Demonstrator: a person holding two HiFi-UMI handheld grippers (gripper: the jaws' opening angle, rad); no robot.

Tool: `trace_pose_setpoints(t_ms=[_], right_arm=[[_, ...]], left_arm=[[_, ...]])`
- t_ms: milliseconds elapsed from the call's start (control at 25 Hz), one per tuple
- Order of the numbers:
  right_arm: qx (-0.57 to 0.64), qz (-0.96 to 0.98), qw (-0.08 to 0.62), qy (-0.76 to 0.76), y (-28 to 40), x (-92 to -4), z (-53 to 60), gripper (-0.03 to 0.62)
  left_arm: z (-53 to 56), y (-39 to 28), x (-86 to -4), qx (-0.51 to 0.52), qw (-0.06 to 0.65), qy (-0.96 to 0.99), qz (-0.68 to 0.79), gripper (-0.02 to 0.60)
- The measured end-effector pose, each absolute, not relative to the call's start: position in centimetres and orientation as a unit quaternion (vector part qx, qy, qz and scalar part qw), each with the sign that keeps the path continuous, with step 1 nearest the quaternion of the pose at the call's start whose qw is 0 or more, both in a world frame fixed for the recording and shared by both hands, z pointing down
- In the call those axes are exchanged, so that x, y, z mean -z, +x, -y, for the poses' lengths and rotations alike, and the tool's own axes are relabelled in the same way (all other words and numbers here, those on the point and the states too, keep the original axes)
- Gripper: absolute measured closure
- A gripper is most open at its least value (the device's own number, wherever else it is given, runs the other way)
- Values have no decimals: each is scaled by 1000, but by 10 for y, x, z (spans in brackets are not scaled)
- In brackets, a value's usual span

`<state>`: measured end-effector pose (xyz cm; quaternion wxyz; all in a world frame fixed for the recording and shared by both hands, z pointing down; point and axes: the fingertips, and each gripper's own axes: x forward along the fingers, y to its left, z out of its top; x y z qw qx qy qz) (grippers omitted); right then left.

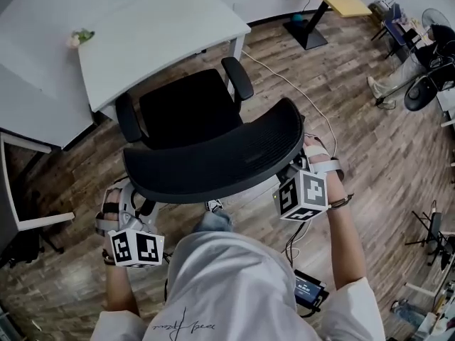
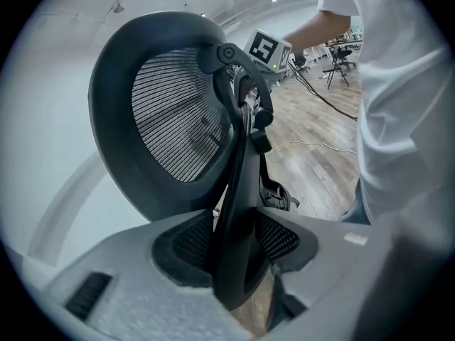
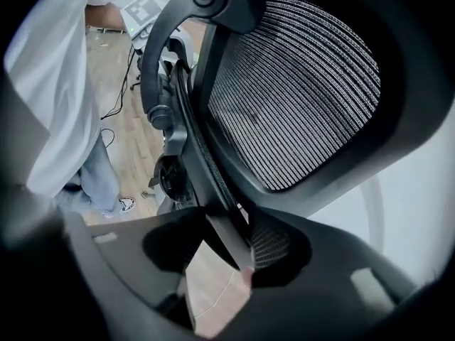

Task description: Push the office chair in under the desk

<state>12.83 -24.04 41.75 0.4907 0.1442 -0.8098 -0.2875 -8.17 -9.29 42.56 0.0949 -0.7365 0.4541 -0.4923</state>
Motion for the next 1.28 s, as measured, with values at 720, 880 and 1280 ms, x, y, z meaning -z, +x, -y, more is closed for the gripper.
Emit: trace_pose_setpoints(t_ms=[720,880,1280], right_arm=[[302,812,485,121,121,-420,302,398],[305,813,482,117,120,-420,315,396],[323,818,467,88,118,-418,338,399]], left_arm=[[138,-76,-426,493,96,-718,-482,391],[148,-74,-427,494,93,-713,-489,390],[168,-73,-425,493,83,-706,-502,388]])
